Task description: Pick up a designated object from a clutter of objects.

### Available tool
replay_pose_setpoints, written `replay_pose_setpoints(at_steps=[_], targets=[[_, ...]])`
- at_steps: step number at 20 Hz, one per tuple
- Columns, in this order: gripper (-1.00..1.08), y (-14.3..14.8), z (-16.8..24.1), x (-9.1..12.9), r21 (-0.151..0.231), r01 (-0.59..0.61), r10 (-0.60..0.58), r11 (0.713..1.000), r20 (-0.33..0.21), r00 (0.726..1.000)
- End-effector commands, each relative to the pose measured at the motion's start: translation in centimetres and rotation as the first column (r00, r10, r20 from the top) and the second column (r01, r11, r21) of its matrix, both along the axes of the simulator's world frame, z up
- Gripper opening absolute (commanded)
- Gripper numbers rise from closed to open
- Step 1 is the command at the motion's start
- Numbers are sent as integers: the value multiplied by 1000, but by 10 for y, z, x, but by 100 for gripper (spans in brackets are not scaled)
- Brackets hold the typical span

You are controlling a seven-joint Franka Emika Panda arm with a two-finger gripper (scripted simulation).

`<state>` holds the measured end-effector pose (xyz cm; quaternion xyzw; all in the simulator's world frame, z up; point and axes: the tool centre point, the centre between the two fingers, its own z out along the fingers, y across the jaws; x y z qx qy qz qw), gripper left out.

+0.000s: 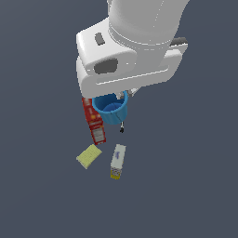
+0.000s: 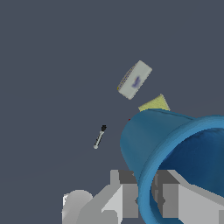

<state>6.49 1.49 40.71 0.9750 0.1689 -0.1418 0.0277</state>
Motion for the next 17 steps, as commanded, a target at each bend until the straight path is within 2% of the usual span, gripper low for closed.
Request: replay_pose_setpoints(at_steps=[1,7,17], targets=[[-100,-10,14,3,0,-1,1,1000,1,1000],[-100,-24,31,9,0,-1,1,1000,2,1000],[-100,-31,40,12,-1,-2,2,1000,2,1000]])
